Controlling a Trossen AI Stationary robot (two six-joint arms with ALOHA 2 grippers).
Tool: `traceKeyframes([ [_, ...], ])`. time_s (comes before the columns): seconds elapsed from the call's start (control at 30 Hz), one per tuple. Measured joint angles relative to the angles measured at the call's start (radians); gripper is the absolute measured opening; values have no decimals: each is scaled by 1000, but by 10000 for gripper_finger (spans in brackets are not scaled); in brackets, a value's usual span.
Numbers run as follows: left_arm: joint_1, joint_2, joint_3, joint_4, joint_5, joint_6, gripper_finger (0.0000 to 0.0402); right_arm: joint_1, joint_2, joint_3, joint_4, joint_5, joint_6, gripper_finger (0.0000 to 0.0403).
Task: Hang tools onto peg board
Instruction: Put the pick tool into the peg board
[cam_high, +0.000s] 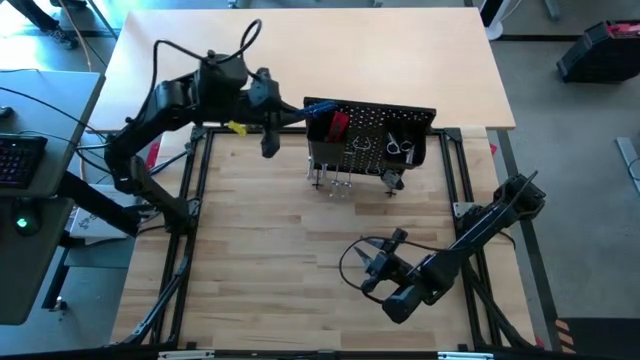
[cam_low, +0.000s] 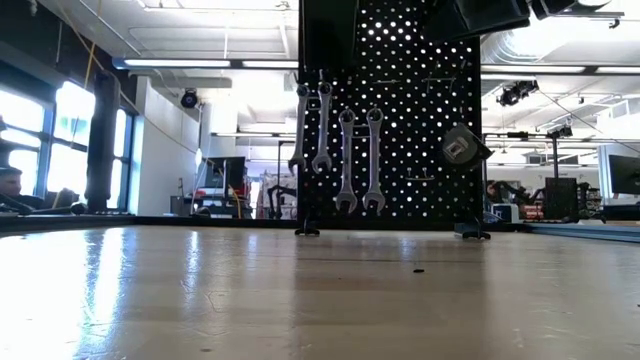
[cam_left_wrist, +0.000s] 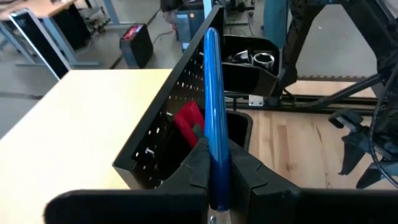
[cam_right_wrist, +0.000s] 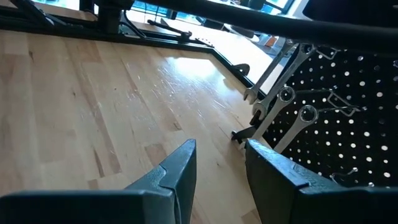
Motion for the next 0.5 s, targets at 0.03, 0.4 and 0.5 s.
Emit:
traceKeyframes([
  [0.03, 10, 7, 0, 1, 16, 0, 9, 0, 0, 0, 1, -1, 0, 130],
  [0.4, 92, 76, 5, 21, 118, 3, 10, 0, 0, 0, 2, -5, -8, 130],
  [0.5, 99, 78, 3, 21, 114, 12, 20, 0, 1, 0, -3, -3, -9, 130],
])
